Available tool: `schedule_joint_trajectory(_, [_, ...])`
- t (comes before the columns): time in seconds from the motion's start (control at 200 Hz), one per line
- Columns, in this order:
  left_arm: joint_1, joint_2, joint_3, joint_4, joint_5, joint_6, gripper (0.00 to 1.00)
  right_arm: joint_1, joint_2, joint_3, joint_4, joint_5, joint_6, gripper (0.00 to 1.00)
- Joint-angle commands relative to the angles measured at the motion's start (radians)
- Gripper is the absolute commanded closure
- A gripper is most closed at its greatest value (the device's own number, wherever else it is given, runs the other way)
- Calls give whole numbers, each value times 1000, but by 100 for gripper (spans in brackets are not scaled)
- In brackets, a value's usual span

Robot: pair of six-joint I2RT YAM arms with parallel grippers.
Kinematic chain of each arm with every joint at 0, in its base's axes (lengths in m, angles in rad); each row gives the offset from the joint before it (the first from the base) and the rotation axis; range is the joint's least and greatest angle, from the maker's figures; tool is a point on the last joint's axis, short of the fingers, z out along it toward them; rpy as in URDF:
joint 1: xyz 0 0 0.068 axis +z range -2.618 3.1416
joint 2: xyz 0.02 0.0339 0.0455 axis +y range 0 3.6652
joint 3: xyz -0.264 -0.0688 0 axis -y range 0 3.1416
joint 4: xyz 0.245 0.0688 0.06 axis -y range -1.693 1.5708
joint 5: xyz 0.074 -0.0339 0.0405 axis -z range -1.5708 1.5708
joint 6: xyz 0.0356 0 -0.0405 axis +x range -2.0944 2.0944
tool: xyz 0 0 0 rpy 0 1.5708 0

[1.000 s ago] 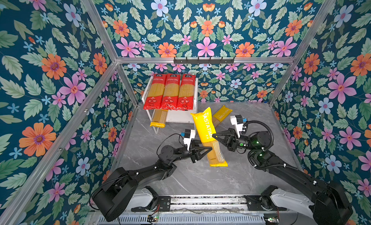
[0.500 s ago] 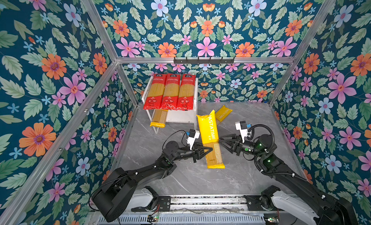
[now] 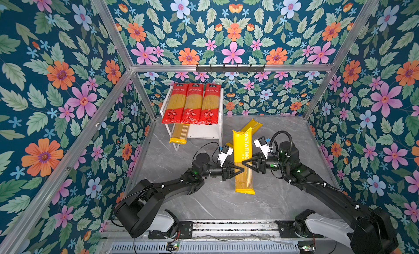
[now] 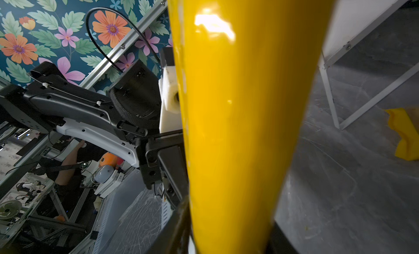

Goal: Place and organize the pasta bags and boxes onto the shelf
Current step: 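Lower the yellow pack diagonally with the right gripper while the left holds its end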

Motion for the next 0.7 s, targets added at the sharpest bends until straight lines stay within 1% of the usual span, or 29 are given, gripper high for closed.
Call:
schedule_joint_trajectory(0.0, [-2, 3, 12, 108, 3, -45, 82, 4, 19, -21, 200, -94, 52, 75])
schedule_joint_trajectory(0.05, [-2, 1, 12, 113, -11, -55, 80, 5, 21, -41, 265, -88, 86, 80])
schedule_joint_trajectory(0.13, [-2, -2, 1, 148, -26, -85, 75, 4, 20, -70, 358, -61, 130, 87])
schedule_joint_trajectory(0.25, [-3, -15, -35, 213, -67, -150, 59, -14, 21, -98, 489, -18, 213, 96])
schedule_joint_trajectory(0.325, [-2, -32, -78, 254, -125, -181, 48, -36, 23, -117, 560, 6, 271, 100])
schedule_joint_trajectory(0.405, [-5, -45, -121, 299, -218, -225, 39, -72, 23, -142, 635, 43, 336, 100])
schedule_joint_trajectory(0.485, [-21, -28, -163, 408, -302, -280, 33, -116, 24, -174, 722, 92, 416, 100])
schedule_joint_trajectory(0.58, [-48, 9, -208, 527, -413, -321, 28, -173, 21, -218, 831, 182, 520, 100])
schedule_joint_trajectory(0.63, [-66, 37, -227, 587, -464, -341, 26, -190, 9, -239, 856, 242, 557, 100])
schedule_joint_trajectory(0.695, [-92, 78, -245, 665, -537, -375, 23, -191, -16, -254, 835, 318, 567, 100])
